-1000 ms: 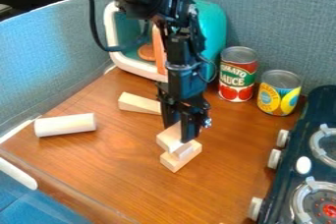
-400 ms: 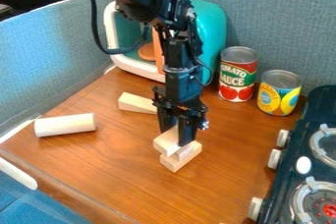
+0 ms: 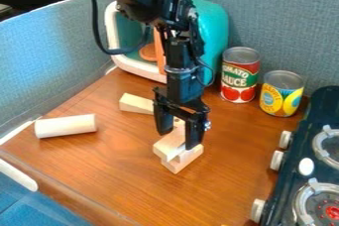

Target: Put the white block on top of the other arch

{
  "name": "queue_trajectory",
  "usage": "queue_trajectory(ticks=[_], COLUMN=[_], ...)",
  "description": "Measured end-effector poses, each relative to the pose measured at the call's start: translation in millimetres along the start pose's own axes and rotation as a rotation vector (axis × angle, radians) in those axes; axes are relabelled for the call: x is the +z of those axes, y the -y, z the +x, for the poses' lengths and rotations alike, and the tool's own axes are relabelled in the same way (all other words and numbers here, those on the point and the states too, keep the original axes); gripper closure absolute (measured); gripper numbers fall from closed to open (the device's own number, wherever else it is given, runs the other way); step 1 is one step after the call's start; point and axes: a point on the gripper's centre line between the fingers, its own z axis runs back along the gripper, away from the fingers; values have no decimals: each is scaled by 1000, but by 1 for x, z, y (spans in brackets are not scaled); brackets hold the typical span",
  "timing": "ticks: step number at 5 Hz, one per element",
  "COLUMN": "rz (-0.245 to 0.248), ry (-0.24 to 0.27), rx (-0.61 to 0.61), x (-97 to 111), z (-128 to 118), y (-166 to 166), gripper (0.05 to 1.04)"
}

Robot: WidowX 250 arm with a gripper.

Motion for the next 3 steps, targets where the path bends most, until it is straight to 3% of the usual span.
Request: queue_trajectory(ticks=[1, 2, 3], rz=[-1, 67, 102], ry=[4, 24, 77], rx=[21, 42, 78], x=[-1, 36, 68], z=[-1, -7, -17], y=[1, 10, 22], gripper=[81, 83, 83])
